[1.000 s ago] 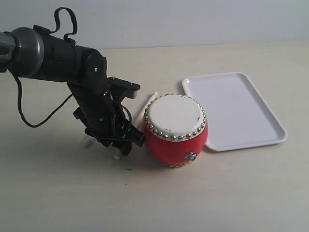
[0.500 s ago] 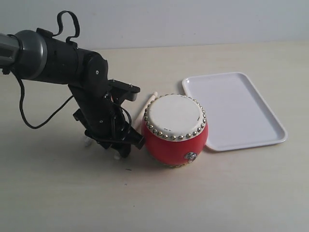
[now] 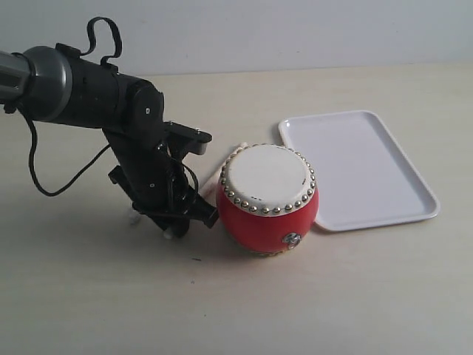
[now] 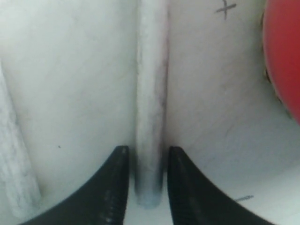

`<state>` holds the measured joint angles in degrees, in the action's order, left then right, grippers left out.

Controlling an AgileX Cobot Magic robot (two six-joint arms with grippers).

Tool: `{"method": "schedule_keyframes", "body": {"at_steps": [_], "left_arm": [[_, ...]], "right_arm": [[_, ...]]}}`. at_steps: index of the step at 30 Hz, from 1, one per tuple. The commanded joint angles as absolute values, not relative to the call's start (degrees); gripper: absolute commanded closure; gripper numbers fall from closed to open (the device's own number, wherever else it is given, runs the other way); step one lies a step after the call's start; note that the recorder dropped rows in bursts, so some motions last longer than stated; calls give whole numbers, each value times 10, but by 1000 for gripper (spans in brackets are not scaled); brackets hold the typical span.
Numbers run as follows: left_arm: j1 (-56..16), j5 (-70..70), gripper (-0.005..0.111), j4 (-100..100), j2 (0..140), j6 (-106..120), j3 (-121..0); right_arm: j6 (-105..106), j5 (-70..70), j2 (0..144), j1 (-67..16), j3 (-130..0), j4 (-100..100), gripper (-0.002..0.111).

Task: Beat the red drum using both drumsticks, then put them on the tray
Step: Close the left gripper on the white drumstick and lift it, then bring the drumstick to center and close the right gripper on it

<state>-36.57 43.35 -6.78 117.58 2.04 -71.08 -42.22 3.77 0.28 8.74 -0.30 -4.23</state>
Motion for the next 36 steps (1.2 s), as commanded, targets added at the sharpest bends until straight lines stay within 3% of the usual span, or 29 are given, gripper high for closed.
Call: {"method": "schedule_keyframes", "body": {"at_steps": [1,4,20,27,36], "left_arm": [[-369,452,97,-80,1180,10,-711],[-369,458,107,-80,1180,8,-711],[-365,497,107,-27,1059,-44,-711],[-365,521,107,-13,954,-48,-710],[-365,494,107,-102,849,6,-609]], "right_arm": [[-417,33,0,86,0,-44,108],[-417,33,0,86,0,-44,108],[-427,34,1,86,-46,0,108],[-410,65,188,80,-172,0,108],[-188,151,436,-100,-252,195,108]]}}
